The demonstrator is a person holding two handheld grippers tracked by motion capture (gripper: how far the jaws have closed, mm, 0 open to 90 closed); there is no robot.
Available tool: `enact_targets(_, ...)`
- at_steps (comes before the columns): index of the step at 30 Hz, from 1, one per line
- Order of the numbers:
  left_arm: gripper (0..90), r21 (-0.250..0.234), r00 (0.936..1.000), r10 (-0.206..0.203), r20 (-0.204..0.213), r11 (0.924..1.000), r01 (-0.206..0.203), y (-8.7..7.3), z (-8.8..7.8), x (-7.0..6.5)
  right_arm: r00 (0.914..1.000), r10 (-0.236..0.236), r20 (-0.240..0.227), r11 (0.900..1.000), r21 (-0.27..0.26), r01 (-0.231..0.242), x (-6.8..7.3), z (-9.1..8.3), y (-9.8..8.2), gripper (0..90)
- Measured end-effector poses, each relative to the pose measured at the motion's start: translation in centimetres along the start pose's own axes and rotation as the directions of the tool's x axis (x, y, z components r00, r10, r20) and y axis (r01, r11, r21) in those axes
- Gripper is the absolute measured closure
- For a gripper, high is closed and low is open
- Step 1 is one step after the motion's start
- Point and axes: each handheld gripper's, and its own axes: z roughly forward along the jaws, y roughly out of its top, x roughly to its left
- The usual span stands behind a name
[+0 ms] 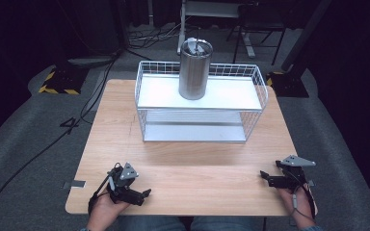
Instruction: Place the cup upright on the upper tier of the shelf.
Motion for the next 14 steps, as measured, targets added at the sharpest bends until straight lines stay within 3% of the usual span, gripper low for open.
enact_targets(5, 0.3, 0.0, 0.9999, 0.008, -0.011, 1.0, -0.008, -0.11, 0.14, -0.09, 1.0, -0.002, 0.001, 1.0, 0.0, 0.002, 0.01, -0.01, 0.0, 16.2)
enact_targets(7, 0.0, -0.018, 0.999, 0.032, -0.031, 0.9993, -0.033, -0.33, 0.31, -0.13, 1.0, -0.003, 0.001, 1.0, -0.001, 0.003, 0.01, -0.01, -0.01, 16.2)
enact_targets(14, 0.2, -0.019, 0.9992, 0.028, -0.03, 0.9994, -0.029, -0.35, 0.31, -0.15, 1.0, -0.004, 0.001, 1.0, 0.0, 0.004, 0.02, -0.01, -0.01, 16.2)
